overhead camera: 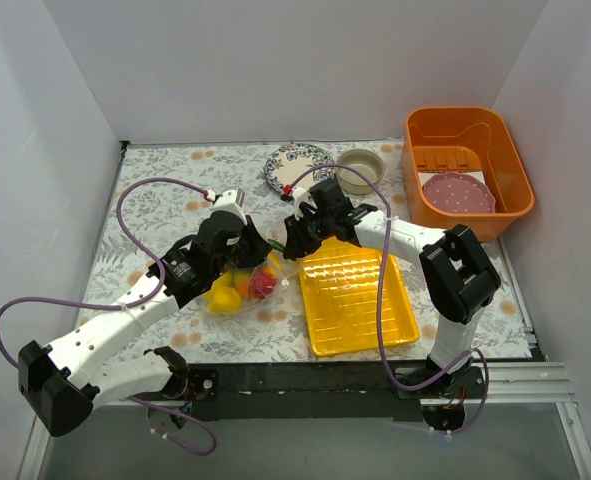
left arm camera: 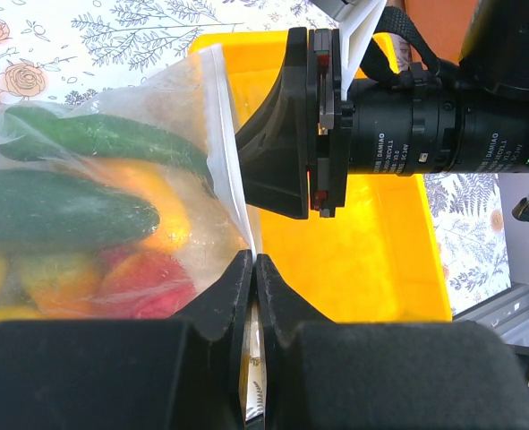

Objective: Place the food in the zip-top bag and seal the zipper
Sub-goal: Place the fake vegetable in the zipper food storage bag.

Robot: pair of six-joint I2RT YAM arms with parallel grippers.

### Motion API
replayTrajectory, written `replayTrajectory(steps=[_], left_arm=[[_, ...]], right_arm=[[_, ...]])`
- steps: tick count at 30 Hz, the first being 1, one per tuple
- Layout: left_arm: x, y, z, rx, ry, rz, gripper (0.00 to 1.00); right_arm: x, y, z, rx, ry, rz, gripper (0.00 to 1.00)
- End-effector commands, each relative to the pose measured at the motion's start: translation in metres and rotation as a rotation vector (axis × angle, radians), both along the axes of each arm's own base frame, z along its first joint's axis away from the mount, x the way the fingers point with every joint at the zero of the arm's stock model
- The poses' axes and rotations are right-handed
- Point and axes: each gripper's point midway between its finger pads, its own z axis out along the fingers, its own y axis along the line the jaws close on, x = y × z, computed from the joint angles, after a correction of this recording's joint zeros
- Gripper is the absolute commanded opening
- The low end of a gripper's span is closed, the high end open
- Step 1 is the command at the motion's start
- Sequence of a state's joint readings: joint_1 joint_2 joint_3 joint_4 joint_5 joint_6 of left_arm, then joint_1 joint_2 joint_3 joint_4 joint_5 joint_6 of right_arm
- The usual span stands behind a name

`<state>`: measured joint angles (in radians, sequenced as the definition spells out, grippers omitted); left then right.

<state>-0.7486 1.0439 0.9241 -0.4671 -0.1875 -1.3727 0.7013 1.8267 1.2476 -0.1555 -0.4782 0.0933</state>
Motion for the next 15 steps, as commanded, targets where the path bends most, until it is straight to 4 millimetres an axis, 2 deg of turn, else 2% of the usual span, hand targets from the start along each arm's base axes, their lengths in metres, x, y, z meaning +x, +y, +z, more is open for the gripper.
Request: replayTrajectory(steps=[1, 8, 15], left_arm=[[0.002, 0.001, 0.013, -0.022, -0.032, 0.003, 0.02], [0.001, 0.0, 0.013, -0.025, -0.032, 0.005, 0.02], [0.002, -0.002, 0.013, -0.026, -0.028, -0.004, 0.01]], right_arm=[[0.006, 0.013, 0.028, 0.082, -0.051, 0.027, 0.28], [0.011, 0.025, 0.048, 0.147, -0.065, 0.039, 0.28], [0.017, 0.038, 0.053, 0.194, -0.046, 0.051, 0.29]])
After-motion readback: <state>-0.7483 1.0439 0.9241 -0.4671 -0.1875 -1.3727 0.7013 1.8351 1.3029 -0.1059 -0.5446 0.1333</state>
